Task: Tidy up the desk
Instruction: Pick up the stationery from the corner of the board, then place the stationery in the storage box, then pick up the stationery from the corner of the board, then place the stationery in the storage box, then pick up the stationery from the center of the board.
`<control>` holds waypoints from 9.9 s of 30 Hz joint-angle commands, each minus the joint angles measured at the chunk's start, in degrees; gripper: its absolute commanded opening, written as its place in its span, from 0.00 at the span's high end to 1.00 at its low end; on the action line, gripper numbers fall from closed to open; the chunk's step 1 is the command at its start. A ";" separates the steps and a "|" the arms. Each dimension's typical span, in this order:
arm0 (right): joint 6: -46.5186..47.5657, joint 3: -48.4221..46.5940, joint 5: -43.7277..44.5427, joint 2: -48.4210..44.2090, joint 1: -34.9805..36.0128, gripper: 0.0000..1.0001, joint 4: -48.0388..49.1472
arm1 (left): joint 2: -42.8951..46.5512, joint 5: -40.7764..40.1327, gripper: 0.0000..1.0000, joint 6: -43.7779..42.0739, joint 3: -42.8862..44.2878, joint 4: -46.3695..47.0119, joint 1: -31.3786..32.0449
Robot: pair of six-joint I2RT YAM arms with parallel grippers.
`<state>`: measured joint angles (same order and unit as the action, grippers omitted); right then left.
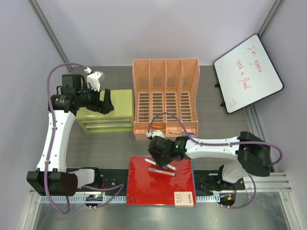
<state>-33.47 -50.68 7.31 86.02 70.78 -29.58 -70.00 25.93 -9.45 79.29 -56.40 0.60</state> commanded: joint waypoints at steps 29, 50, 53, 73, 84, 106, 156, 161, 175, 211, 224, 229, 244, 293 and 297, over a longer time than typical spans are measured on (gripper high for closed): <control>-1.24 4.53 -4.50 -3.05 -2.67 0.51 1.02 | 0.74 1.14 0.12 0.58 0.87 1.56 -0.43; 5.60 -2.08 19.04 -19.01 1.55 0.99 7.97 | 1.09 1.40 0.12 0.84 0.26 1.65 -0.34; 14.25 11.70 22.23 -29.31 1.29 0.99 36.17 | 1.09 1.66 0.12 1.19 -0.09 2.00 -0.43; 21.87 9.54 8.25 -0.24 -7.50 0.99 78.89 | 1.62 0.17 0.11 -0.30 -1.15 1.73 -0.43; 22.75 11.21 8.77 5.12 -10.22 0.99 89.25 | 1.53 0.35 0.12 -0.21 -1.33 2.17 -0.34; 21.78 8.15 12.02 -1.89 -11.81 0.46 61.36 | 1.00 0.79 0.12 0.31 -0.01 1.56 -0.43; 15.02 -9.27 -13.37 8.02 -1.26 0.65 6.90 | 1.70 0.96 0.12 0.84 -1.68 2.17 -0.43; 14.23 -7.42 -13.82 9.25 -1.17 0.66 8.14 | 1.71 1.05 0.12 0.93 -1.41 2.17 -0.43; 14.75 -6.10 -14.08 10.40 -1.26 0.90 7.53 | 1.97 0.96 0.12 0.75 -1.24 2.09 -0.34; 24.16 12.18 10.44 -1.56 -9.79 0.99 83.63 | 1.44 0.69 0.11 0.40 -1.50 2.17 -0.42; 25.30 14.11 11.85 8.11 -10.58 0.99 94.27 | 1.97 0.26 0.11 -0.13 -1.77 1.91 -0.43; 26.53 14.46 15.18 7.68 -10.58 0.68 92.69 | 2.06 0.96 0.12 0.14 -1.85 1.91 -0.34; 23.91 7.20 17.21 -13.41 -10.58 0.47 41.37 | 2.67 0.26 0.11 -0.83 -1.94 0.94 -0.43; 11.85 3.65 3.15 -1.82 -22.00 0.45 -0.75 | 2.06 0.43 0.11 -1.18 -1.94 1.91 -0.34; 11.94 4.97 1.75 -1.38 -22.18 0.45 0.58 | 1.79 0.78 0.11 -1.18 -2.03 1.91 -2.01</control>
<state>-22.37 -46.83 10.90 84.33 48.88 -31.99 -68.10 26.20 -9.69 76.77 -56.03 0.38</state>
